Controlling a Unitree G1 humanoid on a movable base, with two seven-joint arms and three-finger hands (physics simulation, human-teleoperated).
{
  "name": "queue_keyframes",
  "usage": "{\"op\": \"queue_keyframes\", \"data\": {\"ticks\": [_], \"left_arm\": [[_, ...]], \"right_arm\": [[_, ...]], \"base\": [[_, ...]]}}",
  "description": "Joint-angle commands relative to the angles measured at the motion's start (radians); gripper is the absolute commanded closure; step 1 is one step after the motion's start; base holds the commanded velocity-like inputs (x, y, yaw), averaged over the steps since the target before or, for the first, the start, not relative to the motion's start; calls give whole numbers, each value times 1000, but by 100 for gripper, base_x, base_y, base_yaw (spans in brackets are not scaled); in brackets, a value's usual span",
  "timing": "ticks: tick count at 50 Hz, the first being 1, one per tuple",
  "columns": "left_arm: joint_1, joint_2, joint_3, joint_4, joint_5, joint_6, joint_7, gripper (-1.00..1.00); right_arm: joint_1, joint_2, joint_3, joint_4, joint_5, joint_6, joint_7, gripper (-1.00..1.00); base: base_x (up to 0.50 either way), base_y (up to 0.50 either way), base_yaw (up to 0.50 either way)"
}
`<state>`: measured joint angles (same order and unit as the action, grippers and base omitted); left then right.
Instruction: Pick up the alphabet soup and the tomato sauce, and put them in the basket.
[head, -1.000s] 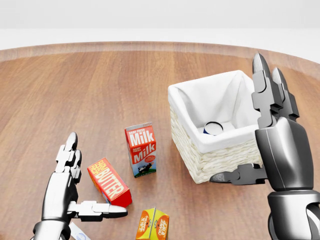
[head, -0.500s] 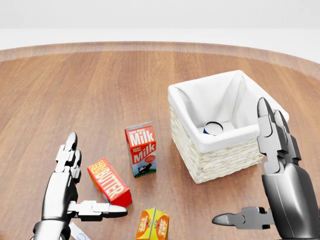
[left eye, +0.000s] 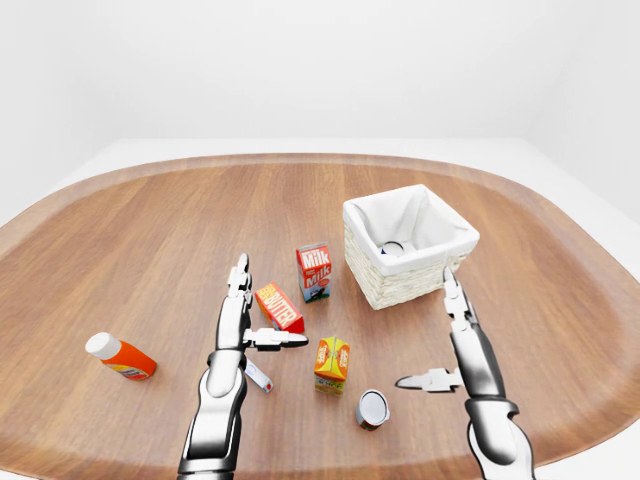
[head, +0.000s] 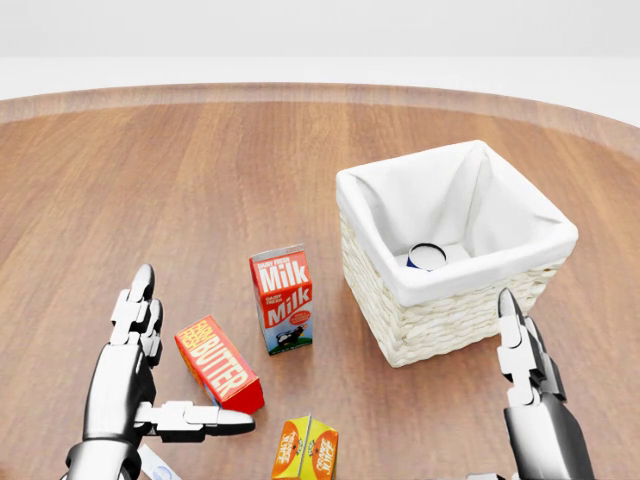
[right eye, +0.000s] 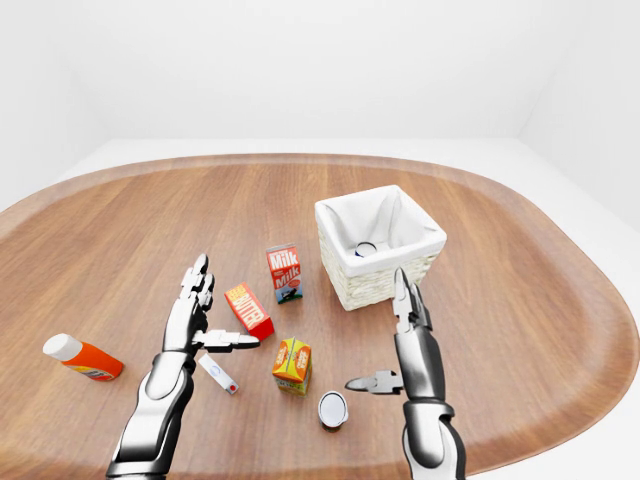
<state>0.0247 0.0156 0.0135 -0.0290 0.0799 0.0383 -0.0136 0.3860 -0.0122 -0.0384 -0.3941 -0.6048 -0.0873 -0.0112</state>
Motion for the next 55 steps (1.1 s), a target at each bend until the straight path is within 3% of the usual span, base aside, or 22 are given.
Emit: {"op": "queue_keyframes", "data": {"ticks": [1,6,12,18,19,27,35,55], "left_arm": [[0,-1,0,-2,-15,-10,-12,-100],[0,0,1,1,-15,-14,-13,-100],[0,0,1,-2,-15,-12,-14,-100],[4,0,0,-3,-13,-14,-14,-100],[4,-1,0,-3,-13,-15,-14,-100],[4,-1,0,5,-13,-23,-14,-100],[2,-1,1,0,-14,-14,-14,-100],[1,0,0,0,-13,-15,-14,-100]], "right_arm": [[12,-4,2,81,20,0,-21,-100],[6,-10,5,159,4,0,-67,-100],[25,-2,10,80,8,0,-27,-100],[39,-6,17,89,7,0,-35,-100],[31,-13,18,157,-1,0,-73,-100],[43,-9,31,128,-5,0,-54,-100],[42,-21,56,194,-23,0,-102,-100],[62,-62,182,266,-89,0,-198,-100]], "base": [[0,0,0],[0,0,0],[0,0,0],[0,0,0],[0,0,0],[0,0,0],[0,0,0],[0,0,0]]}}
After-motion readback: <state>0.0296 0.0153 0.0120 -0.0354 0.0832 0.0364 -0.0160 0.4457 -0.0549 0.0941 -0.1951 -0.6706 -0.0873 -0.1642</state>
